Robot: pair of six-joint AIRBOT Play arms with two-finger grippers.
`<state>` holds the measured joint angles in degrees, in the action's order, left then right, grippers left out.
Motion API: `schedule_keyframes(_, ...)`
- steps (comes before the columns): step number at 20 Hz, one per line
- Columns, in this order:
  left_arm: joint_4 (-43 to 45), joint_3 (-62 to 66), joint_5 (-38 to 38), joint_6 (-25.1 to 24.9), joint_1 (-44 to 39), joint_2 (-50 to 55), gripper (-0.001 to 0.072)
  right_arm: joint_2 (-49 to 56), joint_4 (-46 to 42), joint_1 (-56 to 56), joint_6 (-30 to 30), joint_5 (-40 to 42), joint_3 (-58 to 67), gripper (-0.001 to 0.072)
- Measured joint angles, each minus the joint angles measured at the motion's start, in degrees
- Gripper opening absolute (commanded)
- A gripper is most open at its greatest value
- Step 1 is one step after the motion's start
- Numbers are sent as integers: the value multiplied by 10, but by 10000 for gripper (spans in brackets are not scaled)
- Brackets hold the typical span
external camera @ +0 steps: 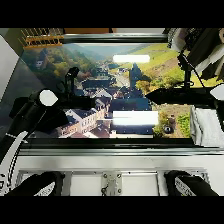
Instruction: Fold the clothes and pants, and hang the long-sleeved shirts on hangers.
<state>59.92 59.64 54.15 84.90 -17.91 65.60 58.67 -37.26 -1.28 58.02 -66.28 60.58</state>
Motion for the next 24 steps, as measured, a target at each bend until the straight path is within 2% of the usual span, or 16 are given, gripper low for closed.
schedule_keyframes(11,0,0,-5,0,0,0,9,0,0,0,0,0,0,19)
schedule_keyframes(12,0,0,-6,0,0,0,33,0,0,0,0,0,0,19)
schedule_keyframes(13,3,0,-7,-1,0,0,403,0,0,0,0,0,0,19)
schedule_keyframes(14,14,2,-8,-6,3,0,712,0,0,0,0,0,0,19)
schedule_keyframes(15,35,8,-9,-11,11,0,691,0,0,0,0,0,0,19)
schedule_keyframes(18,132,34,-1,-16,57,0,690,0,0,0,0,0,0,19)
schedule_keyframes(21,248,44,11,-2,129,2,689,0,0,0,0,0,0,19)
schedule_keyframes(24,319,23,8,13,201,21,690,0,0,0,0,0,0,19)
